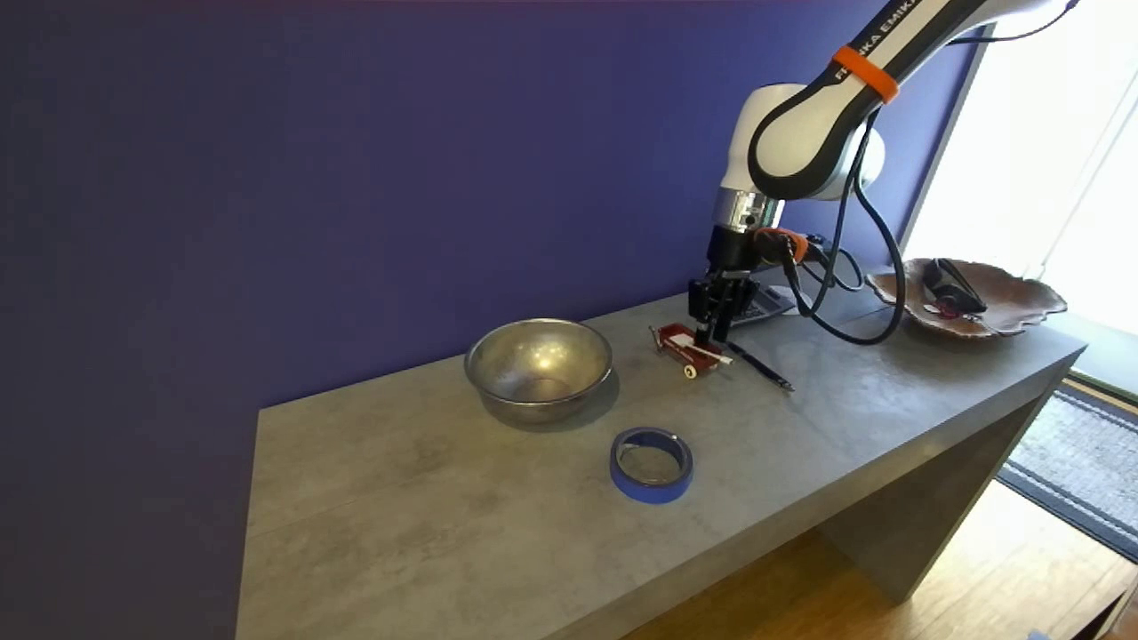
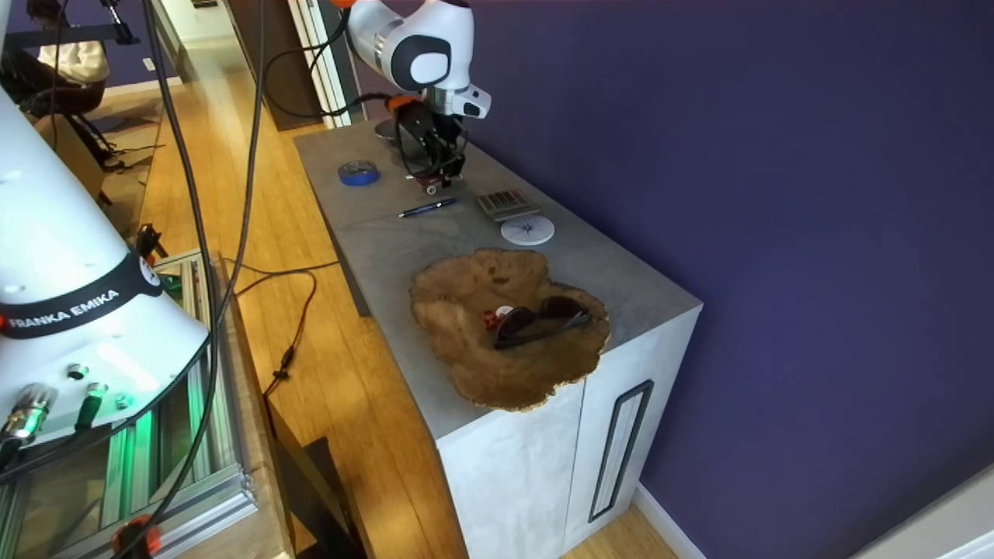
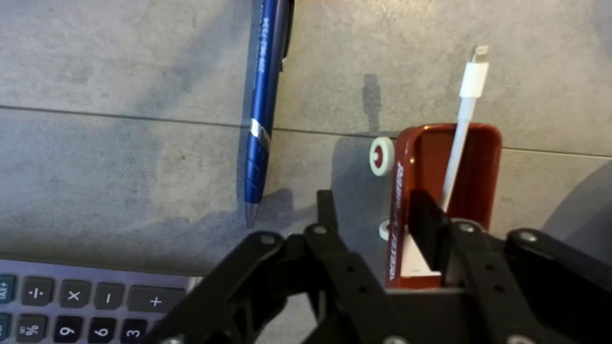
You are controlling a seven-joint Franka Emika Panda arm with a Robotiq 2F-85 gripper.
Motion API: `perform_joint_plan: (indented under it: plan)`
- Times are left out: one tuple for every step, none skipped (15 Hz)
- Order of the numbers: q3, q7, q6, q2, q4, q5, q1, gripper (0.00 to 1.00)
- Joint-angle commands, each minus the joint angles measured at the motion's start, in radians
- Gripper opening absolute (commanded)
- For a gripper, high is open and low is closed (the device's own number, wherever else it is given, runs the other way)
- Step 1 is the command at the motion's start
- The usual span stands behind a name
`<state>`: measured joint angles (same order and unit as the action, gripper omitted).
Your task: Pick up the red trolley, tilt the red trolley so the white lightning digital av adapter falls into the brown bowl, put the red trolley on the top right side of the table
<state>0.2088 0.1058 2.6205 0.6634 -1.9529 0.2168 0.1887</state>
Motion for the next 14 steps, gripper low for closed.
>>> perform_joint_plan:
  plan:
    - [-0.007, 0.003, -0.042, 0.038, 0.060, -0.016, 0.009, 0.15]
    - [-0.007, 0.003, -0.047, 0.043, 0.067, -0.016, 0.010, 0.07]
    - [-0.002, -0.002, -0.056, 0.046, 0.073, -0.012, 0.006, 0.02]
    - [0.000, -0.005, -0.065, 0.048, 0.077, -0.012, 0.005, 0.00]
    - [0.005, -0.011, -0.080, 0.047, 0.082, -0.011, 0.003, 0.00]
    - [0.008, -0.016, -0.096, 0.040, 0.083, -0.009, 0.002, 0.00]
    - [0.016, -0.026, -0.111, 0.026, 0.076, -0.005, -0.002, 0.00]
    - [0.011, -0.023, -0.131, -0.022, 0.043, -0.015, 0.004, 0.01]
    - [-0.003, -0.006, -0.158, -0.077, 0.001, -0.031, 0.016, 0.01]
    - [-0.006, 0.002, -0.185, -0.128, -0.038, -0.036, 0.019, 0.01]
    - [-0.024, 0.035, -0.192, -0.204, -0.103, -0.054, 0.035, 0.01]
    - [-0.062, 0.101, -0.201, -0.246, -0.138, -0.094, 0.068, 0.01]
    - [-0.091, 0.171, -0.217, -0.295, -0.173, -0.129, 0.091, 0.01]
    - [-0.106, 0.223, -0.234, -0.348, -0.222, -0.150, 0.095, 0.01]
